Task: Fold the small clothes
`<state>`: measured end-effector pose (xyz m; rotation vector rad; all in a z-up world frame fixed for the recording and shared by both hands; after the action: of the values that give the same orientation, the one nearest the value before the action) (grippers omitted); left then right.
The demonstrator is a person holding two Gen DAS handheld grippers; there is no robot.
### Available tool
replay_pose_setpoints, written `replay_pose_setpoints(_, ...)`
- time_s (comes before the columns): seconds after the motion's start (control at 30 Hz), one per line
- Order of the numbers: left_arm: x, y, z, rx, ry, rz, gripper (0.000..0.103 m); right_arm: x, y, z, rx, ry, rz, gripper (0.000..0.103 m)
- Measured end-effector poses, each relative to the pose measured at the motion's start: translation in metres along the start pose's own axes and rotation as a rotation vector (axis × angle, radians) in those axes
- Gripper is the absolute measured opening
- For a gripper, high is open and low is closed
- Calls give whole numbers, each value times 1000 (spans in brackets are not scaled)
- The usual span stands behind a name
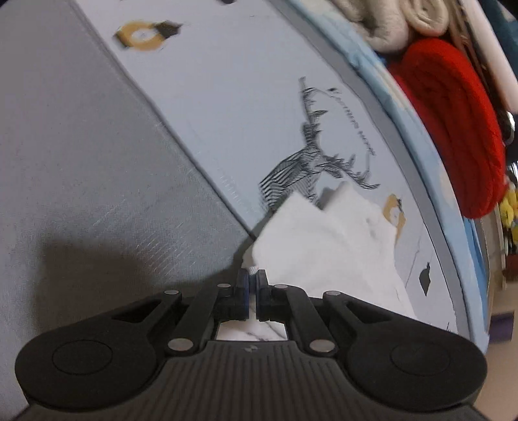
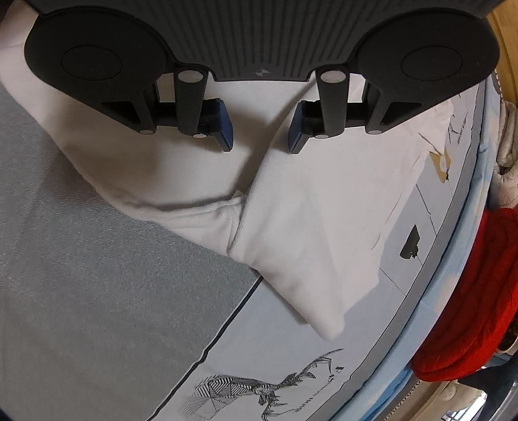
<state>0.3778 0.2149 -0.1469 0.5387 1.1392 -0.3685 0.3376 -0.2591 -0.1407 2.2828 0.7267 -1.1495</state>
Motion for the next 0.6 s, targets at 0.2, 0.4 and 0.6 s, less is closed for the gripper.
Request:
replay_pose_setpoints(0.2,0,6,10,7,-59,19,3,2,19,-4,-23,18,46,14)
replay_pose_setpoints(0.4,-12,-3,21,64,-136,-16,3,-35,40,-2,37,122,189,1)
replay_pose_setpoints(0.6,-1,-7,10,42,-78,-81,22,-22,38,44,203,-69,146,7)
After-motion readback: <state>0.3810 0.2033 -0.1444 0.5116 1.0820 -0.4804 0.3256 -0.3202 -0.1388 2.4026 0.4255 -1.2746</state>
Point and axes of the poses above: each gripper's, at about its wrist camera, not at the fingertips, and x roughly the way its jaws point, z to its right, y to its top, the point moved 7 cm from there along x, roughly the way its jaws point, and after that the axes turned 8 degrees about y, right-handed, at the moved point
